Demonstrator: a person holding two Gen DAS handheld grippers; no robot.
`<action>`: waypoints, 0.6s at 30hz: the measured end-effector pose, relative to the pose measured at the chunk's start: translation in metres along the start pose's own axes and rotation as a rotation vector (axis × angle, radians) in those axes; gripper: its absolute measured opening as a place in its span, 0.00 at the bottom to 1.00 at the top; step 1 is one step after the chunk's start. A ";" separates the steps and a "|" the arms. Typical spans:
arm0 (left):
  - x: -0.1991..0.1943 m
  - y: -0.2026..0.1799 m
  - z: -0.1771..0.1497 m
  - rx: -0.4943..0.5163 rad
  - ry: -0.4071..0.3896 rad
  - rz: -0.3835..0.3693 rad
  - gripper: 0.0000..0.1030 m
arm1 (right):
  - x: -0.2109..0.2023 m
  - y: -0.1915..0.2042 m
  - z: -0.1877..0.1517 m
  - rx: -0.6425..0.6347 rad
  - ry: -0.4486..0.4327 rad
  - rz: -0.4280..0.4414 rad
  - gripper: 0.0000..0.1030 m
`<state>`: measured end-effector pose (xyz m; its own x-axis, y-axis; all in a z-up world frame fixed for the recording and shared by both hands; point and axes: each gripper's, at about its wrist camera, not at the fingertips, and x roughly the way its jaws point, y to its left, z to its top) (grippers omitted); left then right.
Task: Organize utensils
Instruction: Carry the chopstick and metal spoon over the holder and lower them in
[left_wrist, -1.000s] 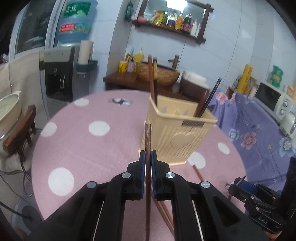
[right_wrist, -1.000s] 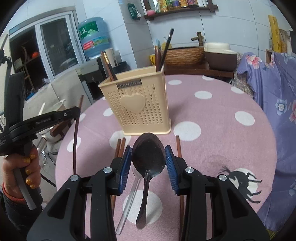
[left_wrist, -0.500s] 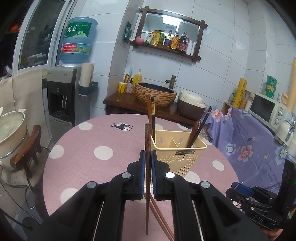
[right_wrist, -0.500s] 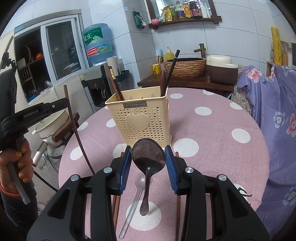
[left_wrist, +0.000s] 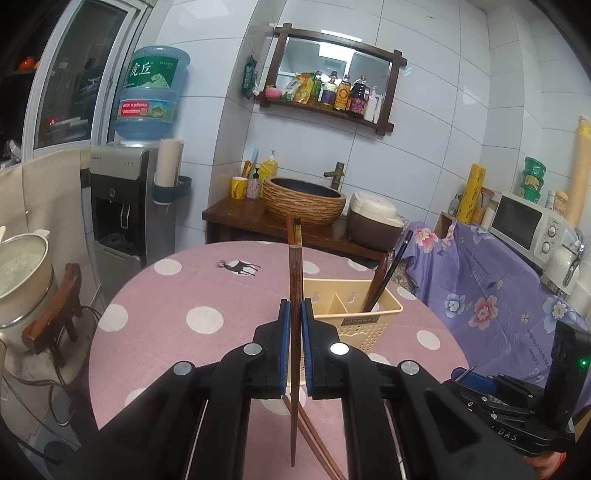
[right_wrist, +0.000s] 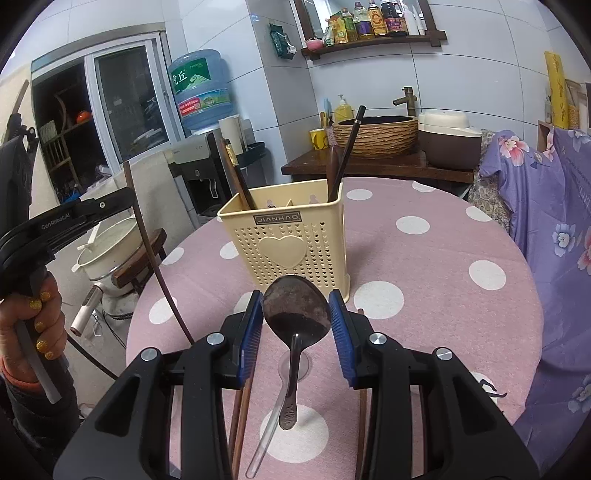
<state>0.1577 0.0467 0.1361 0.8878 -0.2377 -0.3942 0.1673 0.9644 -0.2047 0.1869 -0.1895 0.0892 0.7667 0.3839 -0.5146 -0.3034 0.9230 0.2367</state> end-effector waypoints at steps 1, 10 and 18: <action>-0.001 0.000 0.003 -0.004 -0.005 -0.007 0.07 | -0.001 0.000 0.002 0.000 -0.004 0.000 0.36; -0.013 -0.016 0.048 0.001 -0.098 -0.075 0.07 | -0.010 0.016 0.047 -0.066 -0.114 -0.012 0.36; -0.006 -0.042 0.106 0.006 -0.229 -0.071 0.07 | -0.016 0.021 0.123 -0.053 -0.275 -0.062 0.36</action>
<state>0.1907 0.0203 0.2423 0.9476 -0.2734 -0.1653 0.2349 0.9469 -0.2196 0.2381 -0.1793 0.2039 0.9072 0.3125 -0.2818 -0.2752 0.9472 0.1644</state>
